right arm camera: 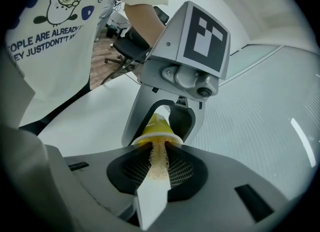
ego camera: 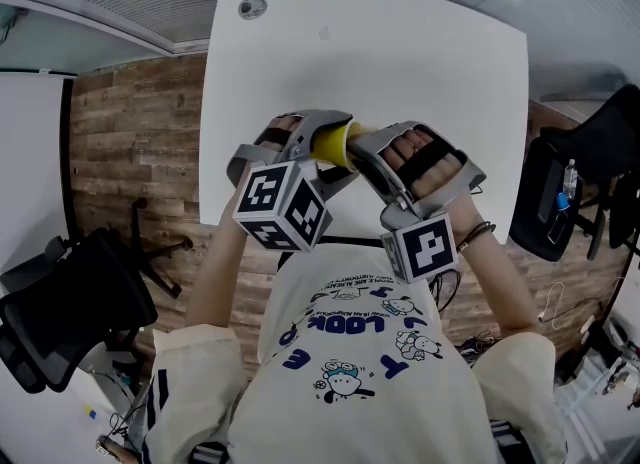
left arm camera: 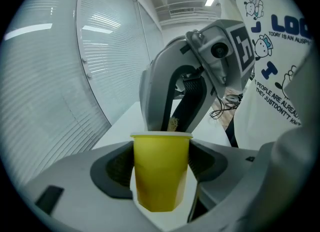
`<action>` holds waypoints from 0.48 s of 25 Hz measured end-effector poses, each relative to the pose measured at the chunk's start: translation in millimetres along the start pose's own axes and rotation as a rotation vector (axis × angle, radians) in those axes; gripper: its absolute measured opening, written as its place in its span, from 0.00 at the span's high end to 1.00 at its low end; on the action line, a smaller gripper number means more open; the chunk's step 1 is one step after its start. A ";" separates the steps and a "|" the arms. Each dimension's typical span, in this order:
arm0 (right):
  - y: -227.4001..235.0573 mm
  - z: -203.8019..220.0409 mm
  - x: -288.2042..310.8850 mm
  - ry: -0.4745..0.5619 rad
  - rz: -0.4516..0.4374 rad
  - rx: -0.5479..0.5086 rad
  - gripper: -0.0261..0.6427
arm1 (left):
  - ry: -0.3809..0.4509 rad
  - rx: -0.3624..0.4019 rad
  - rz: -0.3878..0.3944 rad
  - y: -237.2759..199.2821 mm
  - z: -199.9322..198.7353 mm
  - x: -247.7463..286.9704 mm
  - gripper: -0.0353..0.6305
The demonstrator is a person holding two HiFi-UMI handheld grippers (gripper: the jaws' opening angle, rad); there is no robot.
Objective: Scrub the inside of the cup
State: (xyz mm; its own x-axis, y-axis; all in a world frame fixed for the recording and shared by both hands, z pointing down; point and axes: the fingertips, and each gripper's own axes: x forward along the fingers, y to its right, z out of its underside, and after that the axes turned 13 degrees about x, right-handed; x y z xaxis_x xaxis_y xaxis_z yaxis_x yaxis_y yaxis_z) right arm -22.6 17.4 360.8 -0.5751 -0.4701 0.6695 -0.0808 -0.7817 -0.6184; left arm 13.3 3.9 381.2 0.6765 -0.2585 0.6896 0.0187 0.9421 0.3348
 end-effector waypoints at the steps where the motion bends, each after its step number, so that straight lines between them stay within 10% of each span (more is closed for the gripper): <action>1: 0.6 0.0 -1.0 -0.003 0.002 -0.005 0.85 | -0.008 0.001 -0.007 -1.0 0.7 0.1 0.42; 12: 5.8 7.7 -14.4 -0.019 0.039 -0.015 0.85 | -0.013 -0.026 -0.044 -2.4 8.3 -0.8 0.42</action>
State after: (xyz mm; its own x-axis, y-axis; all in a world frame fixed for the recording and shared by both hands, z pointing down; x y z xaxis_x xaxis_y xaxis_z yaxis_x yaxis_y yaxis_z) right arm -8.5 16.4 350.7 -0.5624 -0.5082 0.6523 -0.0709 -0.7563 -0.6503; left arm 6.6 0.1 385.2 0.6647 -0.3022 0.6832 0.0670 0.9350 0.3483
